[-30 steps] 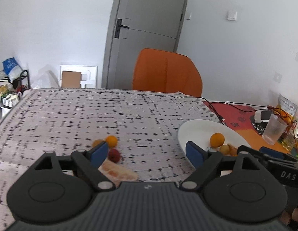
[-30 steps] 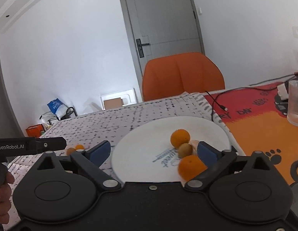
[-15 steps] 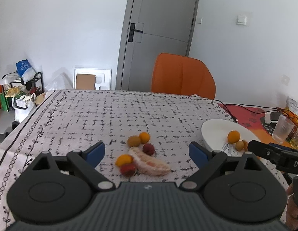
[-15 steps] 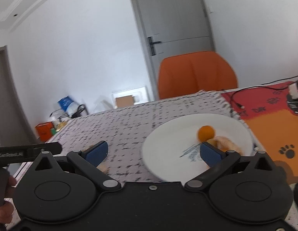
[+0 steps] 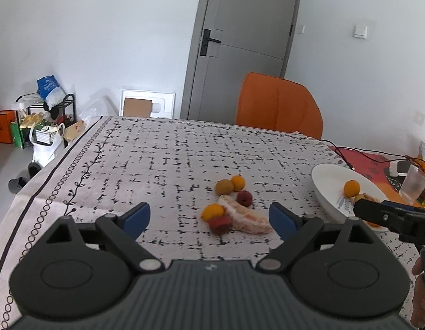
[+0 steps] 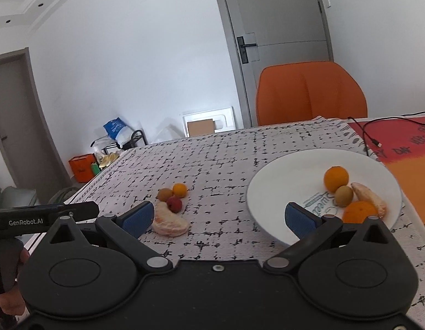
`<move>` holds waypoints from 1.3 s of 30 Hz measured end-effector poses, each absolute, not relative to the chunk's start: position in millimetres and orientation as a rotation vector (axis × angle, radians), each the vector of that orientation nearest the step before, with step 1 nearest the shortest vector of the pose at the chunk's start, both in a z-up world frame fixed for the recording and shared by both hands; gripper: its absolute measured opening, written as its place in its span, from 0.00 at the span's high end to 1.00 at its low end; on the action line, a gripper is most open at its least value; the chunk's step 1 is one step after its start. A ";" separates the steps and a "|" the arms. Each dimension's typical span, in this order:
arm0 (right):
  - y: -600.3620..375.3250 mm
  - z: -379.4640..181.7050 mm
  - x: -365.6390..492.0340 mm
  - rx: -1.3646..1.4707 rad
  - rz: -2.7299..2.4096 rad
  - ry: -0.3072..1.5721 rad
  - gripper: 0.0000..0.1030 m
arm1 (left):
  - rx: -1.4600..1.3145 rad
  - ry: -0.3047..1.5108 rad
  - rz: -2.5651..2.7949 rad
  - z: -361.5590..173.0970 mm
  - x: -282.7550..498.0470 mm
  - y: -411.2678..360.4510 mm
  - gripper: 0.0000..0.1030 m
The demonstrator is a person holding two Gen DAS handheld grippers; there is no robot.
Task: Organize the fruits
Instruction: 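Withdraw both tools from the plate toward the remaining fruit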
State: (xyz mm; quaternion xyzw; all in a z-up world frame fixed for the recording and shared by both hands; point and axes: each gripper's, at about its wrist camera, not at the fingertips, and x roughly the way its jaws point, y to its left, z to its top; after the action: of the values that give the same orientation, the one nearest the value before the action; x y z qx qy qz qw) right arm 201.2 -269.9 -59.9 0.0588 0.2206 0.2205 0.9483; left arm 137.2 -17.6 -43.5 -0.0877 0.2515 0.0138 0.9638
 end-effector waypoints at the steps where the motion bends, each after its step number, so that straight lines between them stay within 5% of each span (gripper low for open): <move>1: -268.7 -60.2 201.2 0.118 0.453 0.451 0.00 | -0.180 0.510 0.028 -44.2 137.5 -16.0 0.12; 22: -246.6 -72.8 214.3 0.081 0.508 0.472 0.01 | -0.191 0.522 0.008 -64.8 155.3 -15.9 0.35; 29: -240.6 -76.3 220.6 0.062 0.522 0.478 0.09 | -0.196 0.551 0.003 -73.6 168.9 -18.8 0.46; 39: -234.0 -80.7 231.2 0.055 0.541 0.500 0.10 | -0.208 0.585 -0.006 -86.2 185.2 -21.9 0.51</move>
State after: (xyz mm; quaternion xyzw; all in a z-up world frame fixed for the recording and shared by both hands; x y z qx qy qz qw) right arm 231.2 -234.0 -80.7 0.0267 0.2444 0.2644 0.9326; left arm 185.2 -21.9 -86.2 -0.1023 0.2879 -0.0030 0.9522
